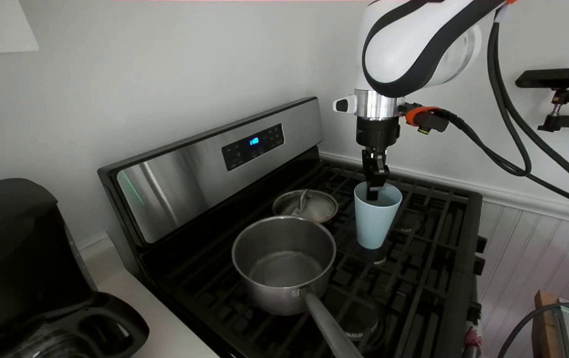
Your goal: Remove the lid from the pot, put it on the stove and then pour the contents of the cup on the stove into the pot
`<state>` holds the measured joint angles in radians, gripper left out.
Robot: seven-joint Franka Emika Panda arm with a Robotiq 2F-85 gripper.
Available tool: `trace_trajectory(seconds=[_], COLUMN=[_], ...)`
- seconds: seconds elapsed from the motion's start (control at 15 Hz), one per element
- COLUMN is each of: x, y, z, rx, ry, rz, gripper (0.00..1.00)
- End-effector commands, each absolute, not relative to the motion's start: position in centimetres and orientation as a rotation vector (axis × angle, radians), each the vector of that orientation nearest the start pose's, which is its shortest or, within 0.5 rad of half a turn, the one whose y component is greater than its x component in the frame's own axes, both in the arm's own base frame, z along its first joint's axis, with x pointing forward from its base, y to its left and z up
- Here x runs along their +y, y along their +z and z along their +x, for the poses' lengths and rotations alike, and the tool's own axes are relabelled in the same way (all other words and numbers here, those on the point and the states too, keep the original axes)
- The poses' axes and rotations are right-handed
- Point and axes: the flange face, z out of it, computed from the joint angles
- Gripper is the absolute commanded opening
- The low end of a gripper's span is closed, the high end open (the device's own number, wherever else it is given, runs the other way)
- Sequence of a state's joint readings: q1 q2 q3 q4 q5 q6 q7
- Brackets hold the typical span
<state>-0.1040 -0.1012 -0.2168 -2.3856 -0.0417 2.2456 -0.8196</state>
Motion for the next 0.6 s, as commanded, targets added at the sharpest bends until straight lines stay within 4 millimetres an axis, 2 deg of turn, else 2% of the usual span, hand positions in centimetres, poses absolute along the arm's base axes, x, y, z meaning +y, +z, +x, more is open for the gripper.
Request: trace_trajectory(seconds=[0.0,0.53], x=[-15.2,-15.6], y=[34.7,33.1], z=[45.1,45.2], rx=[-0.874,-0.870], ry=[0.072,0.054], rz=[-2.986,-2.986], gripper=[0.01,0.01])
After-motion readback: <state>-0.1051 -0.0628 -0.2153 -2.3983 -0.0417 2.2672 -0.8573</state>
